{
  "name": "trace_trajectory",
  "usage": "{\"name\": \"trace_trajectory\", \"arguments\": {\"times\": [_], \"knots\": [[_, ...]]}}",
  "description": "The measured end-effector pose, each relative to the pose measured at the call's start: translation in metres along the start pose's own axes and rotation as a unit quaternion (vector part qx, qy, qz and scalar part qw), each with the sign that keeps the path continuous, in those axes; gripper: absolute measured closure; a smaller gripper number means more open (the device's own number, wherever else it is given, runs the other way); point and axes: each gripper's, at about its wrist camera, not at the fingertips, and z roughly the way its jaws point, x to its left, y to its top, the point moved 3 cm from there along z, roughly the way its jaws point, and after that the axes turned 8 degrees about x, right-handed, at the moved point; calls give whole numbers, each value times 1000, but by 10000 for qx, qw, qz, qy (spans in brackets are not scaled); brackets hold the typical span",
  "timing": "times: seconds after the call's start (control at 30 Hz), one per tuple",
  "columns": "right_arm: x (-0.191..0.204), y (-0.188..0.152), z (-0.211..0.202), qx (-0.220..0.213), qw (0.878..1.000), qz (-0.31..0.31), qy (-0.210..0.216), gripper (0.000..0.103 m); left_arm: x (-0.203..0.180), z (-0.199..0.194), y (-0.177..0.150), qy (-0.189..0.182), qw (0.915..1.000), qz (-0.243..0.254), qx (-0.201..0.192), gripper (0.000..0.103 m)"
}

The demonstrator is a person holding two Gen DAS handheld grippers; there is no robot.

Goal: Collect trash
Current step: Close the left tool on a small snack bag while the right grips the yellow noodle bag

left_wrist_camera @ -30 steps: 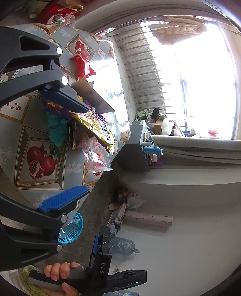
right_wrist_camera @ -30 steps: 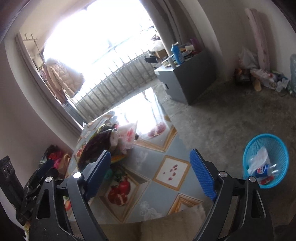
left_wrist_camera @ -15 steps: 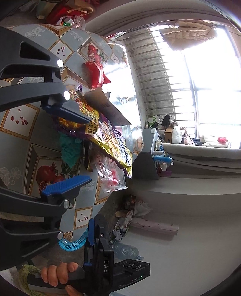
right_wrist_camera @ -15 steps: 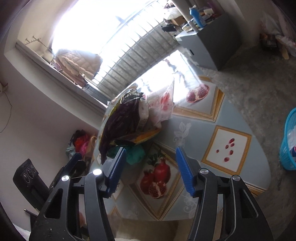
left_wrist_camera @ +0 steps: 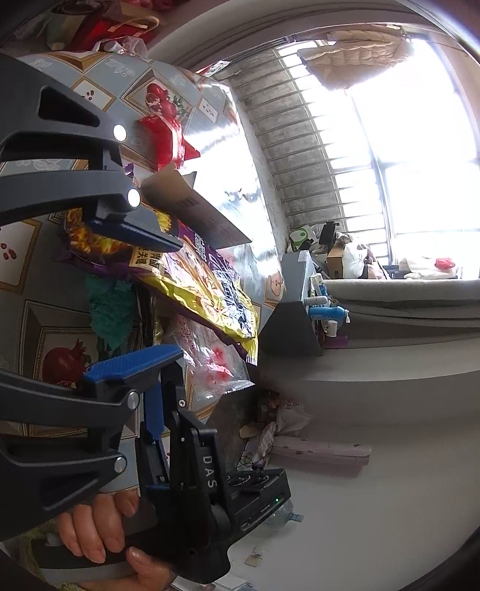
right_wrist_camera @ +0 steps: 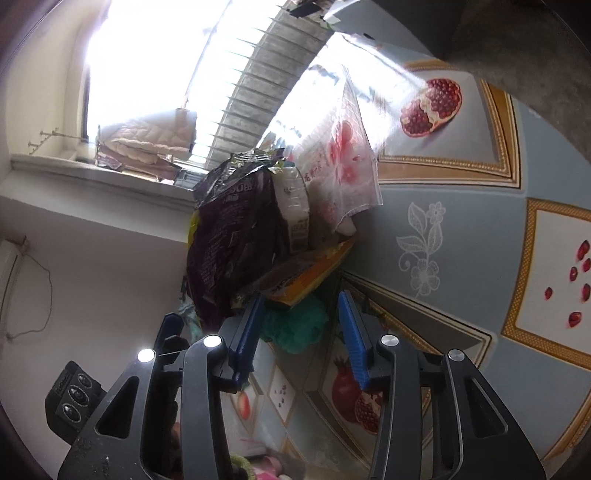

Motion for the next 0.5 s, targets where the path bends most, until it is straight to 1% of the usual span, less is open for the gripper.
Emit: {"name": "trace_trajectory", "arguments": {"times": [0.1, 0.17, 0.3, 0.43, 0.5], "knots": [[-6, 4, 5, 71, 9994, 301, 162, 64, -4, 9, 1, 146, 9996, 231, 45, 55], [-9, 6, 7, 83, 9987, 457, 230, 64, -4, 15, 1, 177, 9994, 291, 95, 56], [-14, 8, 10, 165, 9962, 755, 392, 65, -3, 24, 1, 235, 9992, 265, 193, 62], [-19, 8, 14, 215, 9937, 997, 474, 67, 1, 28, 3, 241, 9993, 183, 234, 67], [-23, 9, 17, 241, 9922, 1102, 522, 69, 2, 28, 3, 245, 9993, 158, 236, 71]]}}
